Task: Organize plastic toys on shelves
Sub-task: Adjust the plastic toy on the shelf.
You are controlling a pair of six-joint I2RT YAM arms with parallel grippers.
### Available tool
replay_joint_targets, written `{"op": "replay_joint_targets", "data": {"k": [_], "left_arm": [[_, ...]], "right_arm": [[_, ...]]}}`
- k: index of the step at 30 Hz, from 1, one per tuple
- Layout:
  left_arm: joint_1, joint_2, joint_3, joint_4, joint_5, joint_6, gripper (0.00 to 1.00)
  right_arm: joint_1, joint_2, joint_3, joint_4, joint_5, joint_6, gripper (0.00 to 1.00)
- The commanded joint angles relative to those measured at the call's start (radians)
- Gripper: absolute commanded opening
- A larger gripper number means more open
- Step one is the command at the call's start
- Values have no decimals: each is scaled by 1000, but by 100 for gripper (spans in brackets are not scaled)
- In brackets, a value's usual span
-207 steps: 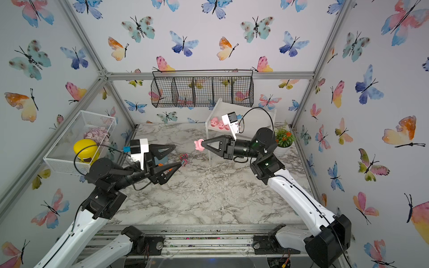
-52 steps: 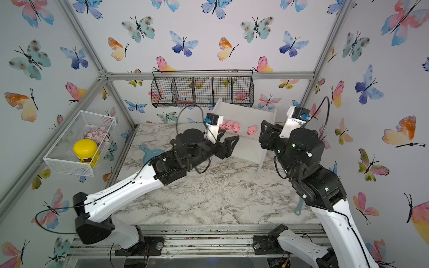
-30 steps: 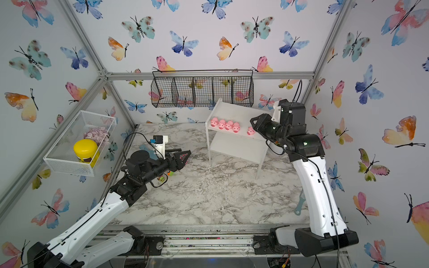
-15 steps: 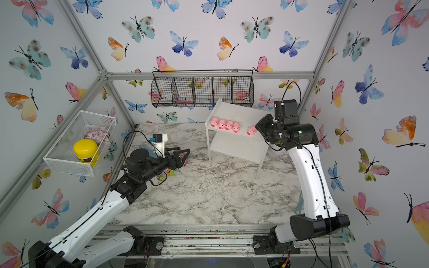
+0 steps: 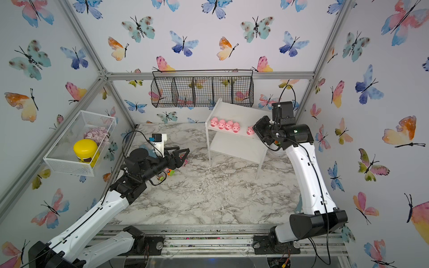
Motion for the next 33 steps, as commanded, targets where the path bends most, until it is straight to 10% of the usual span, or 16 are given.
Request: {"op": "replay_joint_targets", "data": {"k": [1,33], "left_arm": [[4,3,24,22,18,10,78],[7,-9,33,-12,13,29,78]], "right_arm": [[-1,-12,-22,7,-25,-1,29],[-2,114,188,-148,-78,-351,10]]}}
